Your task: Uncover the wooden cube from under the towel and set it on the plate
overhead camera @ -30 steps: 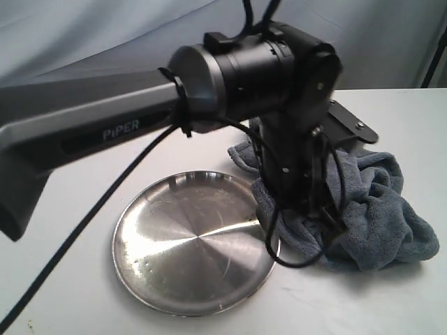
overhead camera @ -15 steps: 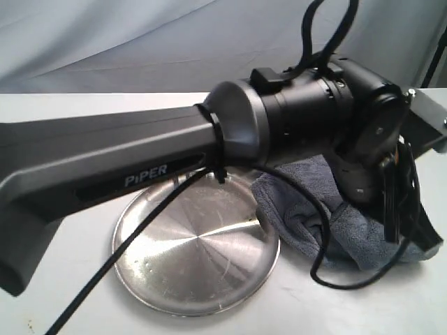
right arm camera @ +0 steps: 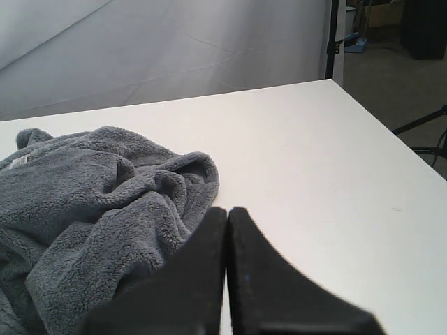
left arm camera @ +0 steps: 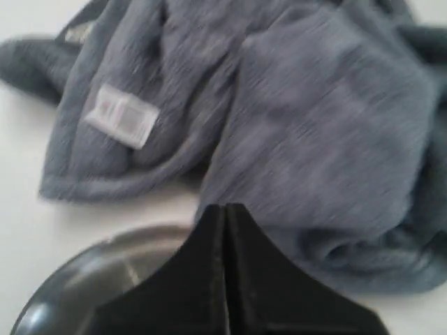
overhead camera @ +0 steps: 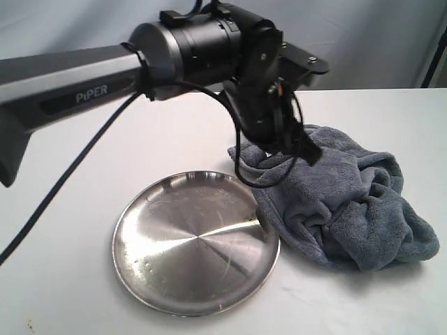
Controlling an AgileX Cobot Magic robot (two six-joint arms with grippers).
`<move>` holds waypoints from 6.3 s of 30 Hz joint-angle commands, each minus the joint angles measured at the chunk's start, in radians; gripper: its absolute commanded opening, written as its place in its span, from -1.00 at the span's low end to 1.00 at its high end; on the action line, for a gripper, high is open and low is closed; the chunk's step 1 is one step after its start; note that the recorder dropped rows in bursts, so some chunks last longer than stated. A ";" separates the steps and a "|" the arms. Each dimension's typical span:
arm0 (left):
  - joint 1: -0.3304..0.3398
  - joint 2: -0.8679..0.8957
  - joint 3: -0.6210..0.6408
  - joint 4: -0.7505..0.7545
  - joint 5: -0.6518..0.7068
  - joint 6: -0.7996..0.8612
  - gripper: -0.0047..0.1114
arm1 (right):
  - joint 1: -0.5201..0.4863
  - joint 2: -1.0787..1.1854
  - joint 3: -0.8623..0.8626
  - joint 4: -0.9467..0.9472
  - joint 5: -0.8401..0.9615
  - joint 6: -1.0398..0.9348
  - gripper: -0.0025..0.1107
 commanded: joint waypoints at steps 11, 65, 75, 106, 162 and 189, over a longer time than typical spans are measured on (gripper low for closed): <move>-0.071 -0.012 -0.003 0.069 0.289 0.076 -0.92 | -0.004 -0.004 0.003 0.003 -0.002 -0.003 -0.96; -0.265 0.212 -0.003 -0.139 -0.281 0.078 -0.41 | -0.004 -0.004 0.003 0.003 -0.002 -0.003 -0.96; -0.265 0.202 -0.003 -0.139 -0.271 0.078 -0.92 | -0.004 -0.004 0.003 0.003 -0.002 -0.003 -0.96; -0.172 -0.168 -0.003 -0.006 -0.356 -0.012 -0.92 | -0.004 -0.004 0.003 0.003 -0.002 -0.003 -0.96; 0.050 -0.044 -0.003 0.676 -0.530 -0.275 -0.92 | -0.004 -0.004 0.003 0.003 -0.002 -0.003 -0.96; 0.177 0.108 -0.003 0.823 -0.266 -0.563 -0.92 | -0.004 -0.004 0.003 0.003 -0.002 -0.003 -0.96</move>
